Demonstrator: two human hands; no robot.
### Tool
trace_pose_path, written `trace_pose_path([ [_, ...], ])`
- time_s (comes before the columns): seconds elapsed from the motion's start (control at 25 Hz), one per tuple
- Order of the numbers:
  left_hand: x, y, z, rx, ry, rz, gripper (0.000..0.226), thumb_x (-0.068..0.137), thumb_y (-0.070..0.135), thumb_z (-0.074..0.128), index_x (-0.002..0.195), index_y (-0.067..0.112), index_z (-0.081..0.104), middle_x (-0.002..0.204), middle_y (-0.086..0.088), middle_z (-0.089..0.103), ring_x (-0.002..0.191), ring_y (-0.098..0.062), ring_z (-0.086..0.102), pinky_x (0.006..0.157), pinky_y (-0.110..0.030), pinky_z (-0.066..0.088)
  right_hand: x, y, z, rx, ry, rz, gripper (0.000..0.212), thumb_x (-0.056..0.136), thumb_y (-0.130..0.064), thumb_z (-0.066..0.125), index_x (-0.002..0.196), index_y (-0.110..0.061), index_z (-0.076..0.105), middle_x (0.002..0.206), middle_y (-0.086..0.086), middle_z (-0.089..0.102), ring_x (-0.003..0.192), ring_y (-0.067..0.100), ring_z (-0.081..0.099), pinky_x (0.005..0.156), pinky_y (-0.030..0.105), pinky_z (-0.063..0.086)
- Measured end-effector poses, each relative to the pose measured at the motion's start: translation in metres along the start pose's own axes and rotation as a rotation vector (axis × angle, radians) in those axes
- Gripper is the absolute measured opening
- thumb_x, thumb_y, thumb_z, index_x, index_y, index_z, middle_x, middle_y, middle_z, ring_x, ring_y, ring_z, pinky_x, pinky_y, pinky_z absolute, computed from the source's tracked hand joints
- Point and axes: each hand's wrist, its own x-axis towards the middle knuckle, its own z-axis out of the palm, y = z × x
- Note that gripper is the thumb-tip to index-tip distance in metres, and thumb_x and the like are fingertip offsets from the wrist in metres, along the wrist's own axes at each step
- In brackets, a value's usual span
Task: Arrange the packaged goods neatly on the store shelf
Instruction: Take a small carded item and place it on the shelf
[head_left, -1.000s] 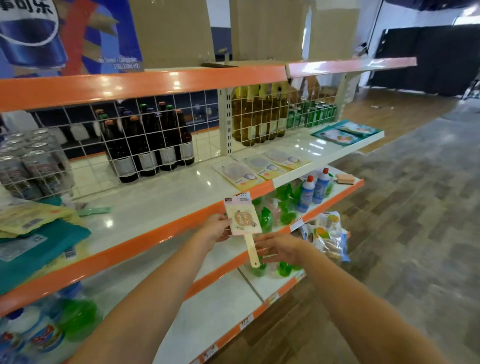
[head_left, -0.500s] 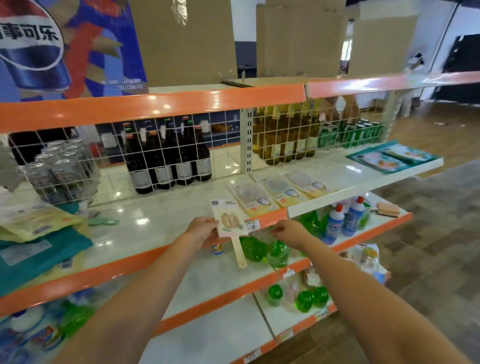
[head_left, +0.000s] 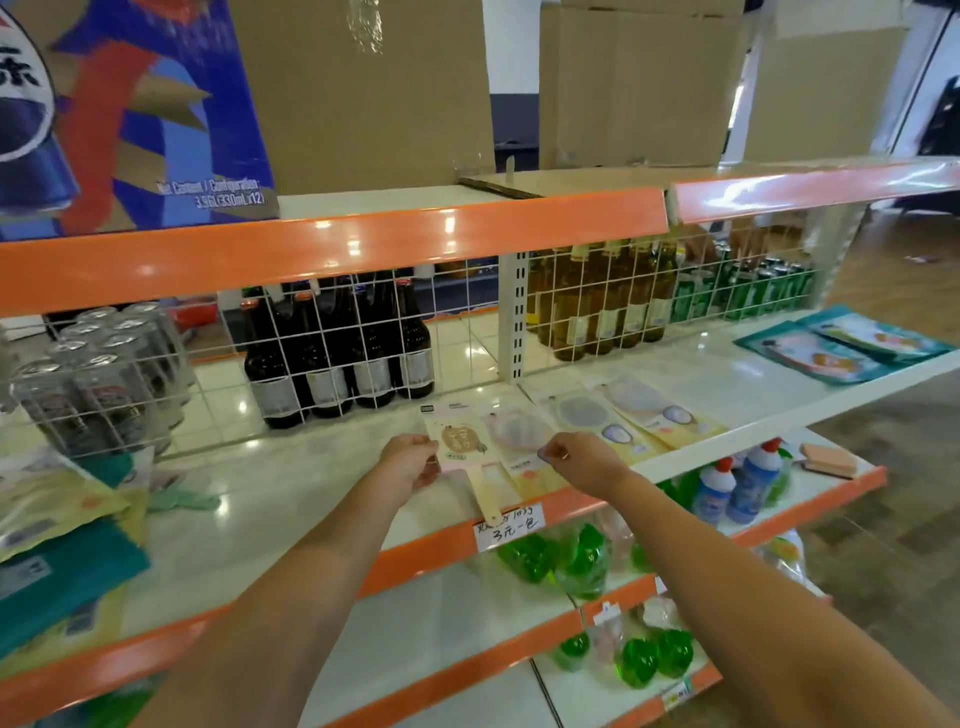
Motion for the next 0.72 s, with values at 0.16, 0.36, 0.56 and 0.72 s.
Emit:
trace_pose_path([
  [0.16, 0.024, -0.005, 0.002, -0.024, 0.041, -0.003, 0.026, 0.097, 0.005, 0.049, 0.122, 0.002, 0.052, 0.118, -0.02, 0.062, 0.073, -0.021, 0.06, 0.054, -0.026, 0.047, 0.018, 0.005, 0.004, -0.003, 0.015, 0.001, 0.023, 0.095, -0.021, 0.049, 0.112, -0.013, 0.063, 0.111, 0.007, 0.066, 0.101, 0.025, 0.059, 0.083, 0.031, 0.046],
  [0.36, 0.042, -0.009, 0.014, 0.04, 0.103, -0.031, 0.023, 0.097, 0.005, 0.048, 0.119, 0.003, 0.054, 0.122, -0.019, 0.061, 0.085, -0.023, 0.059, 0.058, -0.026, 0.048, 0.042, 0.011, 0.004, -0.028, -0.057, -0.025, 0.026, 0.093, -0.019, 0.051, 0.116, -0.011, 0.06, 0.109, 0.01, 0.064, 0.098, 0.026, 0.06, 0.077, 0.03, 0.048],
  [0.56, 0.044, -0.016, 0.03, 0.303, 0.218, -0.006, 0.028, 0.098, 0.008, 0.048, 0.122, -0.003, 0.057, 0.121, -0.018, 0.061, 0.104, -0.031, 0.06, 0.064, -0.025, 0.047, 0.068, 0.018, -0.002, -0.035, -0.144, -0.061, 0.028, 0.091, -0.011, 0.046, 0.115, -0.015, 0.059, 0.109, 0.011, 0.063, 0.092, 0.028, 0.064, 0.077, 0.037, 0.056],
  [0.72, 0.046, -0.023, 0.032, 0.463, 0.276, 0.031, 0.027, 0.097, 0.011, 0.047, 0.114, -0.003, 0.062, 0.115, -0.021, 0.064, 0.097, -0.031, 0.061, 0.078, -0.036, 0.053, 0.081, 0.028, 0.003, -0.042, -0.148, -0.144, 0.028, 0.092, -0.01, 0.046, 0.115, -0.018, 0.06, 0.112, 0.007, 0.061, 0.084, 0.018, 0.056, 0.07, 0.026, 0.047],
])
